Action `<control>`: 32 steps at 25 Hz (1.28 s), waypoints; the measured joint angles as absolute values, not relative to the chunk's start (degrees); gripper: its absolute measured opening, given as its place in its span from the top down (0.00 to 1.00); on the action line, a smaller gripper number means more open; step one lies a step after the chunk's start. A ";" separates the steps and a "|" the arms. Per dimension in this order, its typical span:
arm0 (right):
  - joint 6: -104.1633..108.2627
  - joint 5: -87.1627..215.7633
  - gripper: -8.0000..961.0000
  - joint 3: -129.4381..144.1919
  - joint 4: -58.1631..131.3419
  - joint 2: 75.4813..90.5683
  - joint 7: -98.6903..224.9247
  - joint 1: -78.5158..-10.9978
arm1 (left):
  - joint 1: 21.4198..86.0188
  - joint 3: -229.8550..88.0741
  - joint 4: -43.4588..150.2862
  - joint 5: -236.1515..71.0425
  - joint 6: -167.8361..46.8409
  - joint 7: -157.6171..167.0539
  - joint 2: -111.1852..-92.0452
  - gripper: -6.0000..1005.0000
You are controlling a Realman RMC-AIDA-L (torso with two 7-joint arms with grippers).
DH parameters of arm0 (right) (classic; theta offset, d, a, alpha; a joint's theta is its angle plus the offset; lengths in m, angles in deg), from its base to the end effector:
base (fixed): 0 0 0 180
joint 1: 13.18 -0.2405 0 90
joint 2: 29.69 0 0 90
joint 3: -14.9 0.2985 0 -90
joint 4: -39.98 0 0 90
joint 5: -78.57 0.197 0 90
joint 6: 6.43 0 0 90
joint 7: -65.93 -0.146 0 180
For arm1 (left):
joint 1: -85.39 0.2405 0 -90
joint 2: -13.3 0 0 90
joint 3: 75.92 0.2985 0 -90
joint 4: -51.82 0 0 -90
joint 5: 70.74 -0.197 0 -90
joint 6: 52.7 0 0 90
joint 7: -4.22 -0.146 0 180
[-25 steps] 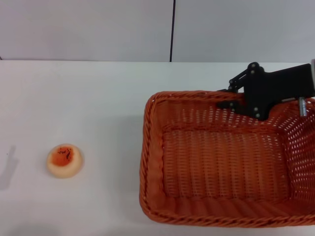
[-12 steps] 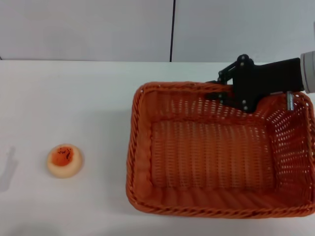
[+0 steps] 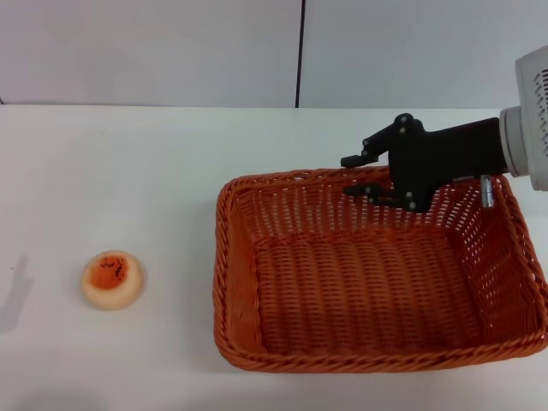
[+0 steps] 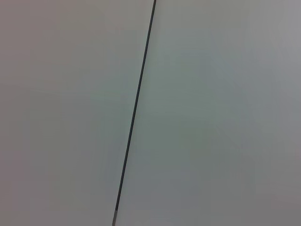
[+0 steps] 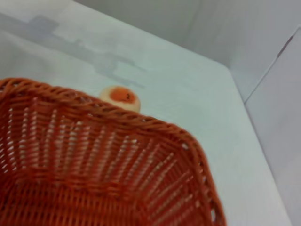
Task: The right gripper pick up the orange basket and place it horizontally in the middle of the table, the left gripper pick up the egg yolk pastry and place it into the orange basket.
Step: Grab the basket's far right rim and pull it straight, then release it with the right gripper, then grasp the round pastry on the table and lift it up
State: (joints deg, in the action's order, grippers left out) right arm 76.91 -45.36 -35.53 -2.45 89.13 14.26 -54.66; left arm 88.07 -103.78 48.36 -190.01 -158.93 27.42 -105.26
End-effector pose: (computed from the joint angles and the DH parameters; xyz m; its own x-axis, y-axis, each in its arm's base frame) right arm 0.2274 0.3904 -0.0399 0.9272 0.3605 -0.1014 0.3270 -0.9113 -0.2501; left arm -0.3962 0.1261 0.0150 0.5475 -0.2463 0.7997 0.8049 -0.1065 -0.5838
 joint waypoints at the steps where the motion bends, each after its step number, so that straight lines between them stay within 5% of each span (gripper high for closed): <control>1: 76.93 -44.76 0.72 -35.43 -2.70 89.15 14.26 -54.41 | 88.07 -103.78 48.36 -190.01 -158.93 27.42 -105.26 0.20; 12: 84.89 -19.21 0.54 -35.13 -14.21 89.22 5.42 -39.99 | 87.58 -99.96 51.01 -190.01 -158.98 29.19 -104.73 0.20; 20: 90.35 2.81 0.54 -34.31 -10.52 89.24 7.35 -26.50 | 82.92 -82.83 66.34 -190.02 -160.26 40.11 -104.66 0.20; 32: 101.92 7.49 0.54 -17.23 7.86 89.24 9.65 -22.52 | 77.87 -74.51 65.42 -190.01 -150.99 38.25 -105.16 0.20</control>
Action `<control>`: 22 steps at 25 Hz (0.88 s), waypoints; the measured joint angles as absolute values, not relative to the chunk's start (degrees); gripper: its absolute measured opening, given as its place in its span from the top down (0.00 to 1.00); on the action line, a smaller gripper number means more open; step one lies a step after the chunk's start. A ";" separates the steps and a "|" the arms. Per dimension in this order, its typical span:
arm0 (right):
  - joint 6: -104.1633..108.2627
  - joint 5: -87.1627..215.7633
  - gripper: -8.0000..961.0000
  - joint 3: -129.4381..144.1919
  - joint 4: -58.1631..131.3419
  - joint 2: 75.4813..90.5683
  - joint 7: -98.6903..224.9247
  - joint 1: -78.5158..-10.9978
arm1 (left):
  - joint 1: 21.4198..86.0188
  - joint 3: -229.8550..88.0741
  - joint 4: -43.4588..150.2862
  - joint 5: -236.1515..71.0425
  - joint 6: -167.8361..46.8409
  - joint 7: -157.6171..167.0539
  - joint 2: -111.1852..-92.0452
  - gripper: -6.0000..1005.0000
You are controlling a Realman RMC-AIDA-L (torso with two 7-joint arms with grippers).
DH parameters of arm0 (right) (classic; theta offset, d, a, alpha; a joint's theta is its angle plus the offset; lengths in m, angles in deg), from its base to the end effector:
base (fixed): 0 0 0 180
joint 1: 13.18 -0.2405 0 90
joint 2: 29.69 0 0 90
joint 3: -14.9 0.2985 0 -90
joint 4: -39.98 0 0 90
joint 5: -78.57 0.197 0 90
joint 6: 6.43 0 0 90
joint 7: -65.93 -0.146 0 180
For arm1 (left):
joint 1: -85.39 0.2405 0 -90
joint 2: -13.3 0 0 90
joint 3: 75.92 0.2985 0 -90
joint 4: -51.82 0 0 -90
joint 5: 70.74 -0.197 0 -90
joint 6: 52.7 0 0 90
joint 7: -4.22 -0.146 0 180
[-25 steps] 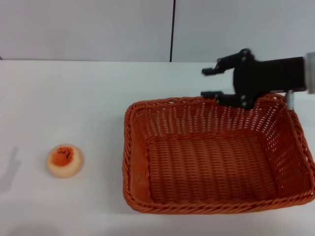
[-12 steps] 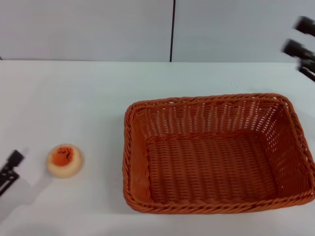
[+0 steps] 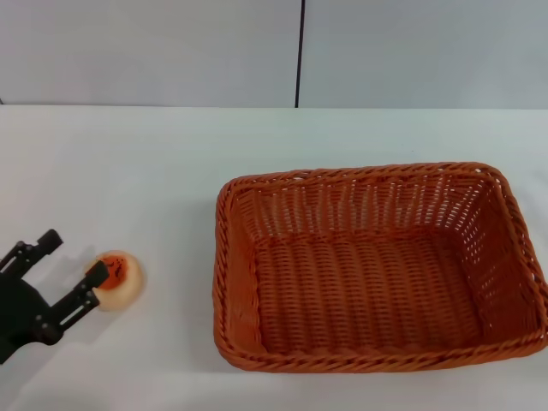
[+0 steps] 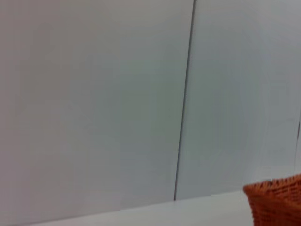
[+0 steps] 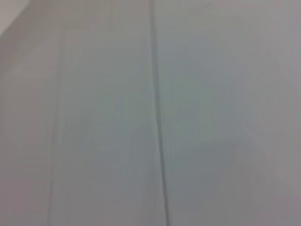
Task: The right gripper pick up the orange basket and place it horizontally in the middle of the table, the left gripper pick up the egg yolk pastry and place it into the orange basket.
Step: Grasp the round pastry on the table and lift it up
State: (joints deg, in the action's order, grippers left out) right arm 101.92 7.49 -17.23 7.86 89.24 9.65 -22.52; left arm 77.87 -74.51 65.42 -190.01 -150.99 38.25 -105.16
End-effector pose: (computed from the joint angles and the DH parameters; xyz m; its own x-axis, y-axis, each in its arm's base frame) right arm 0.3340 0.2312 0.0725 0.4429 0.2639 -0.8569 -0.5685 -0.6563 -0.4960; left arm -0.3929 0.1783 -0.0179 0.6721 0.0905 0.7349 0.6340 -0.5830 -0.5081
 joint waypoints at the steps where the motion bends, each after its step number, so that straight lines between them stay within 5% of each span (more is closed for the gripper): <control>1: 101.93 7.47 0.54 -16.70 9.00 89.19 9.70 -22.53 | 77.42 -73.97 64.74 -190.01 -149.33 37.48 -105.13 0.20; 22: 101.24 6.32 0.54 -17.18 12.16 89.05 10.93 -22.84 | 77.08 -69.37 59.38 -189.61 -137.97 29.92 -105.13 0.22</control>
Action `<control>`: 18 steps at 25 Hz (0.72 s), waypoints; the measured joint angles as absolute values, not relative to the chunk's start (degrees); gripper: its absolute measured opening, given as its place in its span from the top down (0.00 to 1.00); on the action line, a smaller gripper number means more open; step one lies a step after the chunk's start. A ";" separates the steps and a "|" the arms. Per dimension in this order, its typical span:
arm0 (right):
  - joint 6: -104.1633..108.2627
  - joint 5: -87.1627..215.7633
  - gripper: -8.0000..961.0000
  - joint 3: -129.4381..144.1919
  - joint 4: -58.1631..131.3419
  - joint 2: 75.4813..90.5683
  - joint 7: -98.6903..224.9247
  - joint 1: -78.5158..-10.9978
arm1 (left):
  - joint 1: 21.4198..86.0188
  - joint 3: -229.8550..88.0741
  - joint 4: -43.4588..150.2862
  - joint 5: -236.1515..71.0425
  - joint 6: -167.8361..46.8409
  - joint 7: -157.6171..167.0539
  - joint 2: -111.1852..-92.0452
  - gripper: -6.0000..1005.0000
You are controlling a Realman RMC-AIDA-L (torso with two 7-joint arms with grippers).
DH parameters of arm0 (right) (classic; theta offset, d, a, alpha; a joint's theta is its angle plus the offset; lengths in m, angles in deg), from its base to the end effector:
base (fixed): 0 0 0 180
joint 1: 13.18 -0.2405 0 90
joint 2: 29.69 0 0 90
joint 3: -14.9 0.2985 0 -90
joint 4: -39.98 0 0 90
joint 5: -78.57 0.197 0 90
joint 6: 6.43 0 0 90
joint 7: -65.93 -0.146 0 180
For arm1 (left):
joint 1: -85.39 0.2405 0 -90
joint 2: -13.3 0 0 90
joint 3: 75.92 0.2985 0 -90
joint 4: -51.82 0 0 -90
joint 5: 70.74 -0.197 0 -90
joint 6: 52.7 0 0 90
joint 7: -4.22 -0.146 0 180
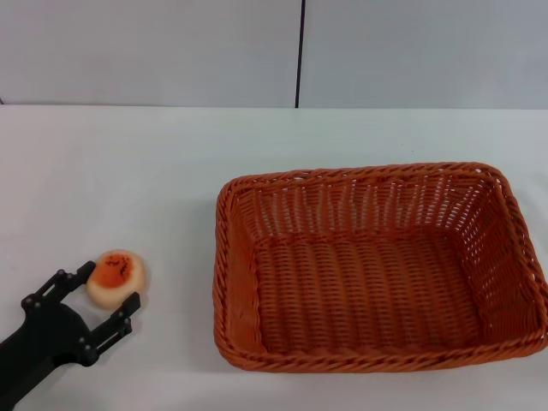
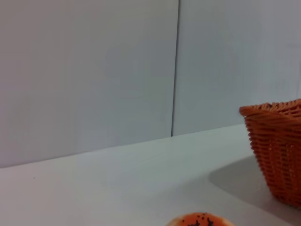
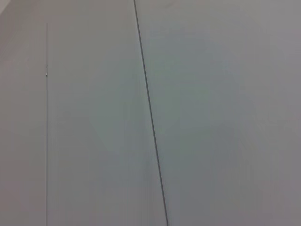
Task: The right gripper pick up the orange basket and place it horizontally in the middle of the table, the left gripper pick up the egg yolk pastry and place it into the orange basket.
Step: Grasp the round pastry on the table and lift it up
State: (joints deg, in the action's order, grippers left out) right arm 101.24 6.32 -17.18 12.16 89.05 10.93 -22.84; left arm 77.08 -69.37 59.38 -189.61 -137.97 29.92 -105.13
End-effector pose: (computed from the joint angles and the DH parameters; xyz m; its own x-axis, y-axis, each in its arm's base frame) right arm 0.3394 0.2302 0.0607 0.4262 0.2207 -0.8773 -0.6071 -0.6492 -0.4582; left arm -0.4039 0.1821 -0.0543 0.7676 0.1891 0.6124 0.5874 -0.5899 -0.5541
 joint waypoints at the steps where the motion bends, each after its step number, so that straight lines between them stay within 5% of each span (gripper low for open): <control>1: 101.22 6.32 0.54 -17.13 12.25 89.05 10.92 -22.85 | 77.00 -69.31 59.28 -189.66 -138.10 29.91 -105.12 0.22; 13: 100.86 6.33 0.54 -16.65 12.59 88.97 10.87 -23.19 | 76.78 -69.33 57.90 -189.61 -137.88 23.95 -105.13 0.43; 18: 100.61 6.32 0.54 -16.65 13.20 88.96 11.05 -23.56 | 76.74 -69.58 57.51 -189.48 -138.51 23.96 -105.19 0.61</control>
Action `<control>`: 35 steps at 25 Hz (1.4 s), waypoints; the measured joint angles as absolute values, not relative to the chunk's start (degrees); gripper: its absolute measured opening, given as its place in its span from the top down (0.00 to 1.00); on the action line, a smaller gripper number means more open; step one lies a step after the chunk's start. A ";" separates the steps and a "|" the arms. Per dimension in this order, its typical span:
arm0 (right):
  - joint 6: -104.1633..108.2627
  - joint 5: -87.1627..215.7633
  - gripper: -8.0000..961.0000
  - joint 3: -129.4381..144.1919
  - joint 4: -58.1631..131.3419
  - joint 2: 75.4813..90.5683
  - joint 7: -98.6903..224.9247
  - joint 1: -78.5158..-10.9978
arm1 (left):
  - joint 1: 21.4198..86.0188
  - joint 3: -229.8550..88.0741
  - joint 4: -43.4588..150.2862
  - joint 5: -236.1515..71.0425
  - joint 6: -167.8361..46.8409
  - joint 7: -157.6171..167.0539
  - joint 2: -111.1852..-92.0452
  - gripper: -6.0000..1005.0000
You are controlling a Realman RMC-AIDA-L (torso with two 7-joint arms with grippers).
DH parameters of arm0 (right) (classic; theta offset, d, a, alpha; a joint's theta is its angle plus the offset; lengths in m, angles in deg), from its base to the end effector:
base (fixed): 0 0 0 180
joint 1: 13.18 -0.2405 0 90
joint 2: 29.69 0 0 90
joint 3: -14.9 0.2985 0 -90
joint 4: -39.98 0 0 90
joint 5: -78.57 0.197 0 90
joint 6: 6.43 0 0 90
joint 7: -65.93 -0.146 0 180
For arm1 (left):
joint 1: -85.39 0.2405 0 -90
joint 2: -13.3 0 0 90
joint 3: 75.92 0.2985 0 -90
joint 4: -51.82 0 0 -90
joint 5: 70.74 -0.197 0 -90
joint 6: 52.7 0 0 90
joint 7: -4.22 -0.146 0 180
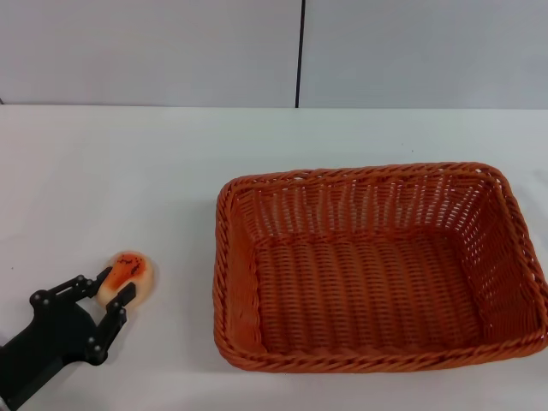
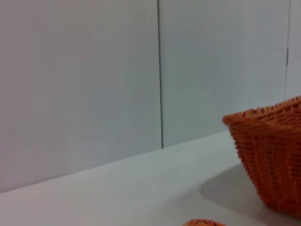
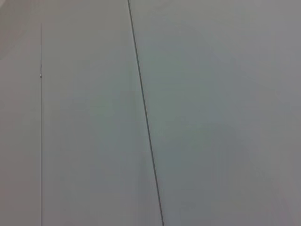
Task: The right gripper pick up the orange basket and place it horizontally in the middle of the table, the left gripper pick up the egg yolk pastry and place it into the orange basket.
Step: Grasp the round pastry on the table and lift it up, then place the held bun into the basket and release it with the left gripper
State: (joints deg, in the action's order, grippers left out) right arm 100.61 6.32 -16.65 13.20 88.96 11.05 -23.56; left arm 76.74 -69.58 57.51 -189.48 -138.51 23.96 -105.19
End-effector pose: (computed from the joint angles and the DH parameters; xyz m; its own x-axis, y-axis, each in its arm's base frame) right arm 0.3398 0.2346 0.0599 0.4192 0.2182 -0.8813 -0.6189 -0.6415 -0.4532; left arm -0.3970 0.1833 -0.0590 0.8029 0.1206 0.5838 0.5240 -0.6097 -0.5947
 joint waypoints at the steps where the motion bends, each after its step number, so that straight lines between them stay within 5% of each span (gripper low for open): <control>1: 100.58 6.32 0.54 -16.65 13.25 88.96 11.08 -23.60 | 76.71 -69.62 57.34 -189.45 -138.84 24.07 -105.17 0.65; 14: 100.08 6.57 0.54 -16.64 13.27 88.96 10.94 -24.06 | 74.47 -73.78 60.40 -189.41 -158.20 33.40 -104.75 0.80; 26: 100.69 6.59 0.54 -17.10 13.26 88.98 10.79 -24.72 | 68.20 -67.54 59.07 -190.54 -162.91 36.56 -105.18 0.84; 35: 100.71 6.35 0.54 -17.19 13.34 89.15 10.63 -24.96 | 57.88 -58.18 44.68 -190.93 -150.81 28.59 -105.45 0.91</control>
State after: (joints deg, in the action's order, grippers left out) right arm 100.71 6.35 -17.19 13.34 89.15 10.63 -24.96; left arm 57.88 -58.18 44.68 -190.93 -150.81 28.59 -105.45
